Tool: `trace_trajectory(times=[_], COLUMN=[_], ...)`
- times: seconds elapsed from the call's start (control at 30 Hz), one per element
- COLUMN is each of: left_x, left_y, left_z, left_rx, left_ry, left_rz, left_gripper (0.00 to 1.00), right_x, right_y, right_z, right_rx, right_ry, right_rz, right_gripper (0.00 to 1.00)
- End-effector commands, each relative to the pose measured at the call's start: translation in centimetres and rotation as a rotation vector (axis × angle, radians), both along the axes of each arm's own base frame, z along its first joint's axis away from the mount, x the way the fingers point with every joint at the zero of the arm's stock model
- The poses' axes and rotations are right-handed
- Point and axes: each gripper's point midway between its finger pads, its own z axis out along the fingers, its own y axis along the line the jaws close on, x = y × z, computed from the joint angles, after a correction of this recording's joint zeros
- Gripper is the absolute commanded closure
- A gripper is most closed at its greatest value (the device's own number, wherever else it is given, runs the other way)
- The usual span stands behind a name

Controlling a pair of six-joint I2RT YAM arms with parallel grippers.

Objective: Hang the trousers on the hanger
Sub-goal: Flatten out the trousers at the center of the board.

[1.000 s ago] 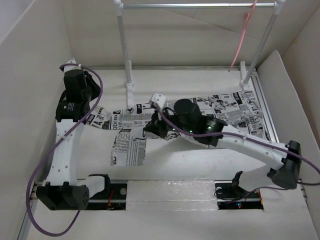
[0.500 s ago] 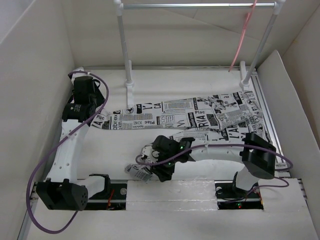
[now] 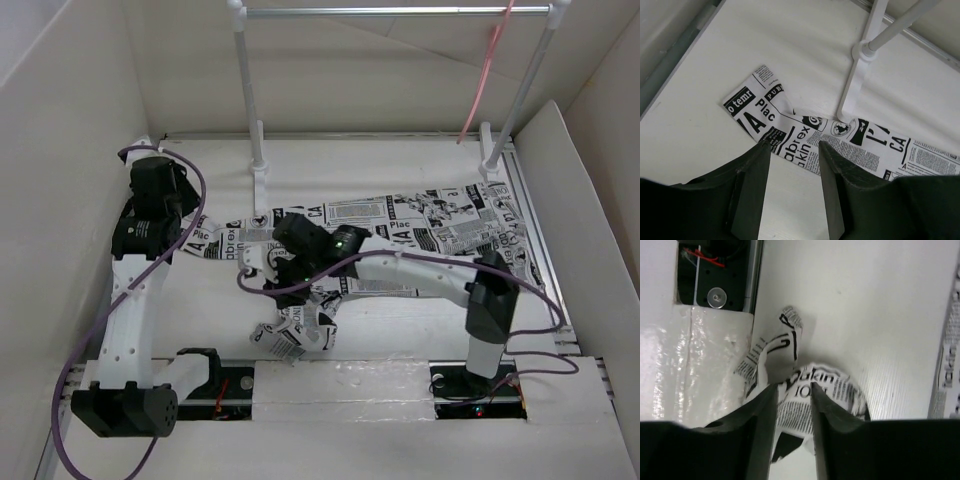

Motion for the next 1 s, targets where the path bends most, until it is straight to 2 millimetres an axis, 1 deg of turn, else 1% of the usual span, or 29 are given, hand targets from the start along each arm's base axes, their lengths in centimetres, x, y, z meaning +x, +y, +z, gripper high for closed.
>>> trace_trajectory(times=[0.0, 0.03, 0.07, 0.13, 0.17, 0.23, 0.27, 0.3, 0.33, 0.4, 0.43, 0.47, 0.5, 0.53, 0.57, 0.6, 0.63, 0.67, 0.7, 0.73, 0.77, 0.8, 0.83, 0.87, 0.9, 0.93, 0.97], left_x=[-0.3, -0.1, 0.0, 0.2, 0.2, 0.3, 0.3, 0.3, 0.3, 0.4, 0.4, 0.5, 0.6, 0.6, 0.8, 0.8, 0.9, 1.0, 1.2, 1.2, 1.3, 1.4, 1.5, 1.5, 1.6, 1.6, 1.6], left_y=[-0.1, -0.3, -0.5, -0.8, -1.0, -1.1, -1.0, -1.0, -1.0, -0.9, -0.9, -0.9, -0.9, -0.9, -1.0, -1.0, -1.1, -1.2, -1.2, -1.3, -1.3, -1.3, -1.3, -1.3, -1.2, -1.1, -0.8], left_z=[2.8, 3.3, 3.3, 3.3, 3.3, 3.1, 3.0, 2.8, 2.8, 2.8, 2.7, 2.6, 2.6, 2.5, 2.6, 2.7, 2.8, 2.8, 2.7, 3.1, 2.9, 3.1, 3.5, 3.7, 4.0, 4.4, 4.6], left_rx=[-0.040, -0.047, -0.055, -0.071, -0.077, -0.083, -0.082, -0.082, -0.080, -0.077, -0.076, -0.075, -0.075, -0.076, -0.081, -0.081, -0.084, -0.086, -0.087, -0.087, -0.088, -0.088, -0.087, -0.085, -0.084, -0.080, -0.075], left_ry=[-0.091, -0.102, -0.100, -0.104, -0.105, -0.104, -0.102, -0.099, -0.098, -0.102, -0.100, -0.097, -0.099, -0.098, -0.104, -0.107, -0.109, -0.109, -0.105, -0.112, -0.105, -0.106, -0.115, -0.120, -0.124, -0.129, -0.135], left_rz=[-0.002, -0.008, -0.017, -0.028, -0.033, -0.034, -0.034, -0.034, -0.032, -0.030, -0.030, -0.028, -0.028, -0.027, -0.033, -0.033, -0.035, -0.039, -0.044, -0.048, -0.049, -0.049, -0.051, -0.047, -0.046, -0.036, -0.024], left_gripper=[0.60, 0.60, 0.60, 0.60, 0.60, 0.60, 0.60, 0.60, 0.60, 0.60, 0.60, 0.60, 0.60, 0.61, 0.61, 0.61, 0.61, 0.61, 0.61, 0.61, 0.61, 0.61, 0.61, 0.61, 0.61, 0.61, 0.61], right_x=[-2.7, -3.2, -3.1, -3.7, -3.9, -4.3, -4.6, -5.3, -5.6, -7.1, -7.0, -6.6, -6.7, -6.5, -5.9, -5.5, -5.0, -4.2, -2.6, -1.8, -0.8, 1.2, 2.2, 3.0, 4.8, 5.0, 5.2], right_y=[1.7, 3.0, 3.1, 3.8, 4.3, 4.1, 4.0, 3.6, 3.4, 3.0, 2.2, 1.9, 1.6, 1.7, 2.4, 2.8, 3.5, 4.2, 5.2, 5.5, 5.7, 5.8, 5.3, 4.1, 3.3, 2.8, 1.9], right_z=[-2.1, -2.2, -2.5, -2.9, -3.4, -4.3, -5.3, -5.6, -5.9, -6.6, -7.6, -8.1, -8.5, -8.5, -7.6, -7.5, -5.2, -3.6, -1.6, 2.4, 4.7, 7.2, 9.4, 13.5, 15.8, 17.4, 18.3], right_rx=[-0.060, -0.062, -0.072, -0.062, -0.058, -0.085, -0.102, -0.104, -0.110, -0.122, -0.161, -0.182, -0.193, -0.190, -0.169, -0.163, -0.109, -0.073, -0.029, 0.048, 0.090, 0.128, 0.156, 0.222, 0.267, 0.301, 0.320], right_ry=[-0.068, -0.094, -0.101, -0.109, -0.096, -0.068, -0.042, -0.009, 0.006, 0.024, 0.026, 0.012, 0.016, 0.008, -0.022, -0.034, -0.074, -0.117, -0.190, -0.250, -0.299, -0.368, -0.411, -0.470, -0.526, -0.546, -0.562], right_rz=[0.271, 0.317, 0.331, 0.382, 0.405, 0.434, 0.449, 0.479, 0.490, 0.533, 0.520, 0.501, 0.492, 0.484, 0.447, 0.427, 0.396, 0.356, 0.269, 0.219, 0.162, 0.032, -0.034, -0.114, -0.219, -0.247, -0.279], right_gripper=[0.60, 0.49, 0.44, 0.39, 0.38, 0.36, 0.36, 0.36, 0.36, 0.37, 0.42, 0.48, 0.56, 0.85, 1.00, 1.00, 1.00, 1.00, 1.00, 1.00, 1.00, 1.00, 1.00, 1.00, 1.00, 1.00, 1.00])
